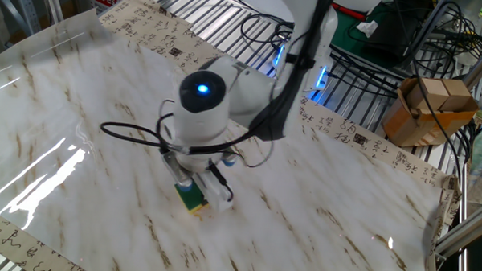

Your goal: Clean the tabletop with a sponge

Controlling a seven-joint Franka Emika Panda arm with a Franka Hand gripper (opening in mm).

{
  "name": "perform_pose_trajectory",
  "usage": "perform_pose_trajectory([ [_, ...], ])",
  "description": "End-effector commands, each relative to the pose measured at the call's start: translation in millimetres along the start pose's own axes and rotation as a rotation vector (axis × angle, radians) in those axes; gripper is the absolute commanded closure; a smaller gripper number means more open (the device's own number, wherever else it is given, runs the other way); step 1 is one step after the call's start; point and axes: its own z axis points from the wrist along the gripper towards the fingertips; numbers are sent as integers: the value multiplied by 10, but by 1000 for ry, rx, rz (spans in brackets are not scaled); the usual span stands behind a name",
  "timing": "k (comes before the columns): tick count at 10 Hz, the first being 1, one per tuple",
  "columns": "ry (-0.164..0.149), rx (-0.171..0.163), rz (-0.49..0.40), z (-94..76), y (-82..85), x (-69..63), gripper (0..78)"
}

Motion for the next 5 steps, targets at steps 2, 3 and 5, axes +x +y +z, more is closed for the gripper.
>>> perform_pose_trajectory([
  [2, 2, 1, -42, 24, -143, -121, 764],
  [3, 2, 1, -42, 24, -143, -122, 764],
  [5, 1, -2, -67, 29, -188, -158, 764],
])
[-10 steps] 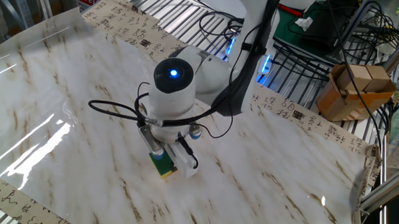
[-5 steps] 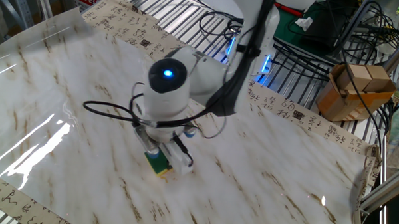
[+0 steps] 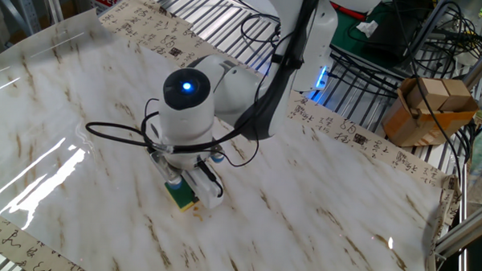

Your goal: Clean the tabletop with a sponge

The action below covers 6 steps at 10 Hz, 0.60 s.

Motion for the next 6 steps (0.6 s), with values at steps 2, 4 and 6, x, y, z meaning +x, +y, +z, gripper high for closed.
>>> perform_pose_trajectory([
  [2, -2, -7, -26, -9, -46, -40, 764],
  [4, -2, -7, -24, -10, -46, -40, 764],
  [6, -2, -7, -24, -10, -47, -40, 764],
])
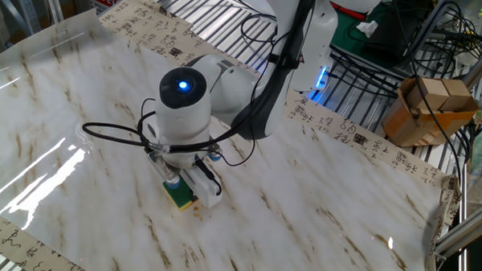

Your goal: Clean the tabletop with a sponge

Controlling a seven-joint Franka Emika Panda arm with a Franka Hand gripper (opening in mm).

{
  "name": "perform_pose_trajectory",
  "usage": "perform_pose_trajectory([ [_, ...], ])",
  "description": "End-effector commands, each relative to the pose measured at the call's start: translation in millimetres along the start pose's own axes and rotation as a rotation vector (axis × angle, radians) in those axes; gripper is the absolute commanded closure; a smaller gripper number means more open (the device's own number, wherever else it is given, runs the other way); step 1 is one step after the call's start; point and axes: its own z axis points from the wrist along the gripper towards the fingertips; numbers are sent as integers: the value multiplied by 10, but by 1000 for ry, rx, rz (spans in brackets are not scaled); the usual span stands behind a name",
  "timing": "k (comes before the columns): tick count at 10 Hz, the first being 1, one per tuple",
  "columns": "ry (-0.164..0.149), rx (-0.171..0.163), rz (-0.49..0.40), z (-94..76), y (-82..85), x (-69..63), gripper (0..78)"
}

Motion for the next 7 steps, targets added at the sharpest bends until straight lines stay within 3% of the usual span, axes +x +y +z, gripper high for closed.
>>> perform_pose_trajectory([
  [1, -3, -1, 1, -15, 0, -11, 764],
  [7, -6, 2, 4, -17, -1, -12, 764],
])
